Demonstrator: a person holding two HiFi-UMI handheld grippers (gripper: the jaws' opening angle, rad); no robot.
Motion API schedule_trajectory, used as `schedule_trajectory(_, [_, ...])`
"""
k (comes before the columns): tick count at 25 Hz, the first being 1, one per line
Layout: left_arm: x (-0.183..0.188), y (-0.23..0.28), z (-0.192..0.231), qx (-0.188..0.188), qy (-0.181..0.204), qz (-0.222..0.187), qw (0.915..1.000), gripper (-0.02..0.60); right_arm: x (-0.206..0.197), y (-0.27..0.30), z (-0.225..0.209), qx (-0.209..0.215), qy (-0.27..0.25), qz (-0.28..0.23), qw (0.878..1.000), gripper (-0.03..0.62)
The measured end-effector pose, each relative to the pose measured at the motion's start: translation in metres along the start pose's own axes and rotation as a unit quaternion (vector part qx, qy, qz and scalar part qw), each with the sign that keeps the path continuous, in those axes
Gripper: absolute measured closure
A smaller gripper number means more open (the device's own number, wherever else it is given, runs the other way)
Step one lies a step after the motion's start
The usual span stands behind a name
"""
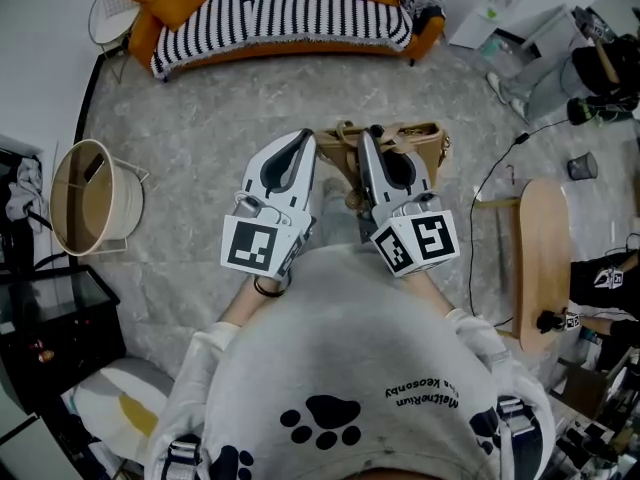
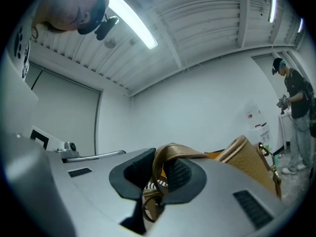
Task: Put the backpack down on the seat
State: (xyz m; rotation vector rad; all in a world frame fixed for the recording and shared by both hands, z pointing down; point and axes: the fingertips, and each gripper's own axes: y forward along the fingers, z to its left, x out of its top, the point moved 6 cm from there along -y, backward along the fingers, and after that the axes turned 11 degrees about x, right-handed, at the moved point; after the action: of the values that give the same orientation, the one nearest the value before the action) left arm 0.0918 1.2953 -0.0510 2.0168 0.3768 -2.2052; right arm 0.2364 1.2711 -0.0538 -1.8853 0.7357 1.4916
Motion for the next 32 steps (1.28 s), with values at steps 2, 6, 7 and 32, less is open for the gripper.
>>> schedule_trajectory(2, [-0.003, 0.013, 0.005, 0.004, 0.000, 0.001, 1.0000, 0.561, -0.001, 0.011, -0.011, 0.005, -0.001, 0.001, 1.000, 0.522])
schedule_trajectory(6, [-0.006, 0.051, 0.014, 0.014, 0.002, 0.004, 0.9999, 0.561, 0.000, 0.037, -0.046, 0.011, 0.008, 0.004, 1.000, 0.522])
schedule_trajectory(7, [-0.007, 0.062, 0.017, 0.017, 0.002, 0.004, 0.9998, 0.561, 0.001, 0.044, -0.056, 0.013, 0.010, 0.005, 1.000, 0.522])
schedule_trajectory(32, [-0.028, 0.328, 0.066, 0.090, 0.007, 0.007, 0.9959, 0.561, 0.015, 0.212, -0.303, 0.062, 0.028, 0.014, 0.998, 0.522])
